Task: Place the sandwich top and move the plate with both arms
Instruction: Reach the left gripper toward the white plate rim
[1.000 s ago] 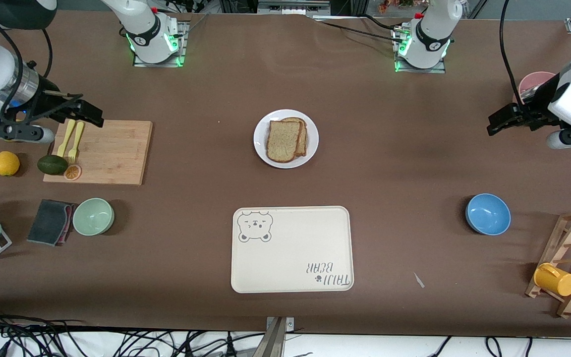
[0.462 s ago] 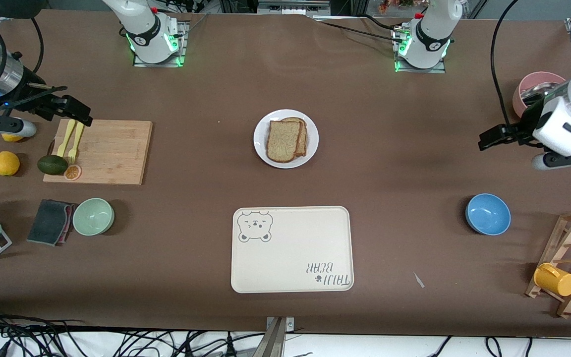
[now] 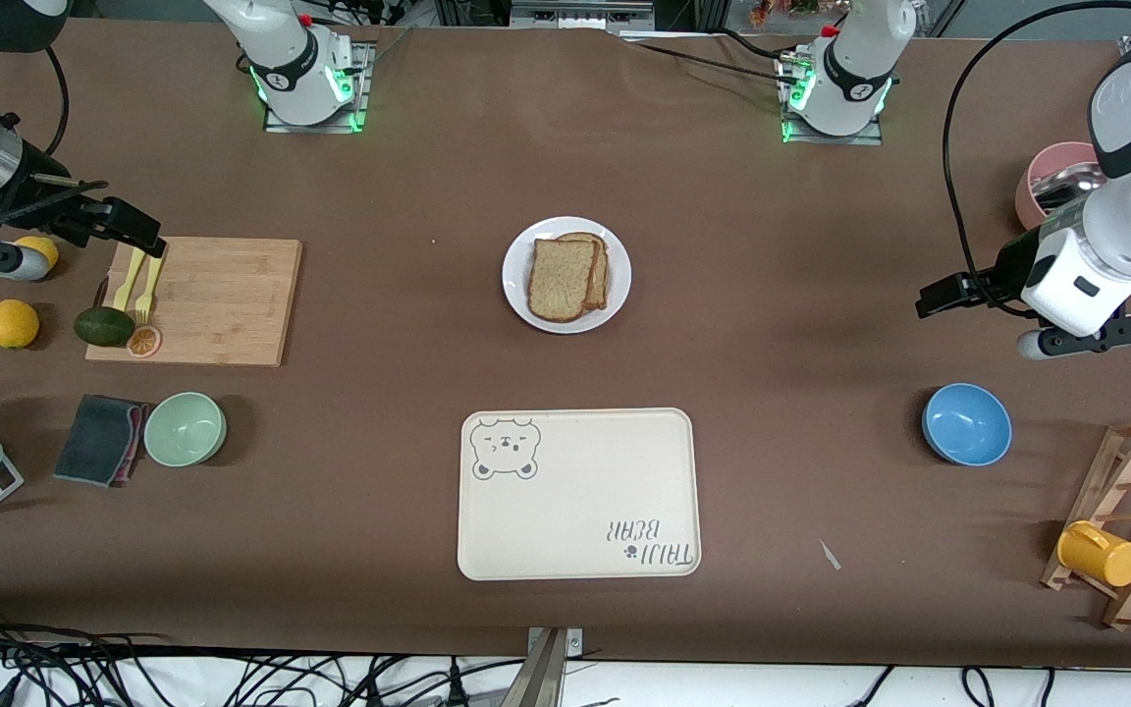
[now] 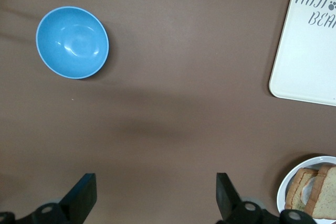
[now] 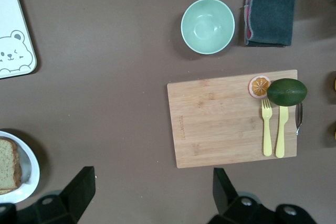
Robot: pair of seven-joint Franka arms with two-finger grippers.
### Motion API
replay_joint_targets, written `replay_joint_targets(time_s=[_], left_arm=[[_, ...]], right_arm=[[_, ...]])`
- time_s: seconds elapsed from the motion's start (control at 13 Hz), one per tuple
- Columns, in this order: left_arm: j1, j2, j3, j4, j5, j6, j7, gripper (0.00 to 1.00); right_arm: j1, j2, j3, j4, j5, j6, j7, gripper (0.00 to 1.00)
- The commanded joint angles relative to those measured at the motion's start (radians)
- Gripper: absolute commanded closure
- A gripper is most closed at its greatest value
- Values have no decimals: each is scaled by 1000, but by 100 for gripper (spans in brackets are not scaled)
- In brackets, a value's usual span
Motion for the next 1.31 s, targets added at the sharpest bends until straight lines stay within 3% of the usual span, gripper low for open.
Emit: replay_joint_targets(time_s=[0.0,0.38,0.54,0.85,1.23], left_arm=[[56,-40,-10,-119,-92,90,26,0],[78,-115,-7,-341,-300,187,206,0],[74,-138,-7,-424,-328,229,239,0],[3,-127,-13,-504,-463,305,303,0],[-26,-41,-13,-539,-617,321,562,0]], right_arm=[[-10,8,19,20,-7,-10,-1,1],[-6,12,30,16,-4,-19,-13,1],[-6,9,44,16,-4,-19,-7,1],[-6,8,58,17,-4,-18,4,1],[-6,6,58,16,-9,-18,10,1]])
